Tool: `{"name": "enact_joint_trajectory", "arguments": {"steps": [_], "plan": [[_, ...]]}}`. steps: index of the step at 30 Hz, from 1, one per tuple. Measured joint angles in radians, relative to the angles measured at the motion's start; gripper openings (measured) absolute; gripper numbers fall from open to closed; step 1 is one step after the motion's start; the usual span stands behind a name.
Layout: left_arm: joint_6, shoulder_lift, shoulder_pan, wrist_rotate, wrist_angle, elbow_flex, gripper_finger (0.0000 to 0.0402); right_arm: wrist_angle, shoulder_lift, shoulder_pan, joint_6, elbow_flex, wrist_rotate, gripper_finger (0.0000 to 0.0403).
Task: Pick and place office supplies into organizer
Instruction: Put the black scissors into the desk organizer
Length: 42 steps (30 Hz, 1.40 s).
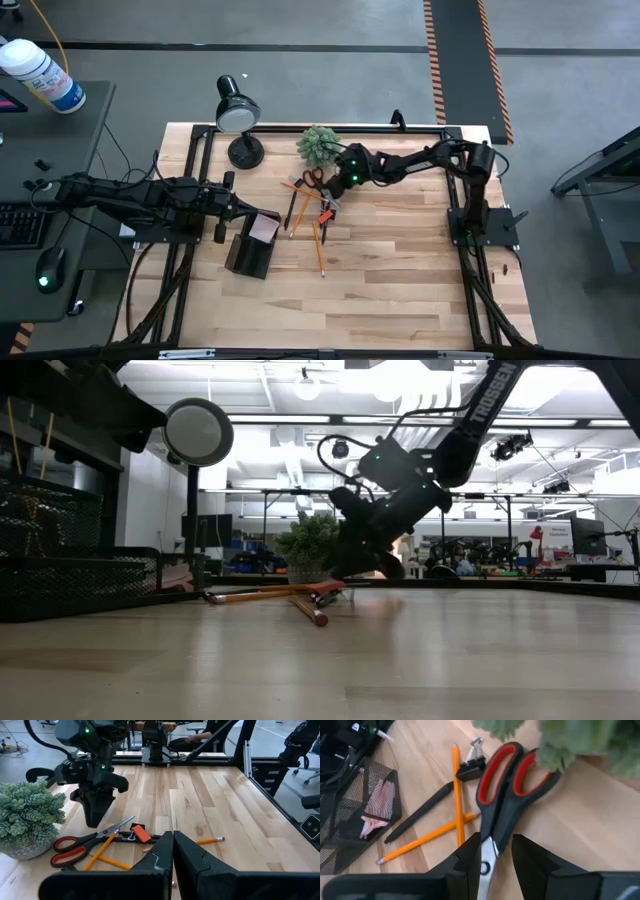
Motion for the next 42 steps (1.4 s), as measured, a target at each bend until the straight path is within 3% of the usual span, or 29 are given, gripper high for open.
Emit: {"name": "enact_joint_trajectory", "arguments": {"steps": [16,42], "plan": [[0.002,0.000,0.000,0.000,-0.003,0.000,0.0001,-0.023,0.013,0.002,0.049,0.021,0.068,0.0192],[0.003,0.000,0.000,0.000,-0.004,0.000,0.0001,-0.012,0.018,0.018,0.077,0.021,0.113,0.0189]]}}
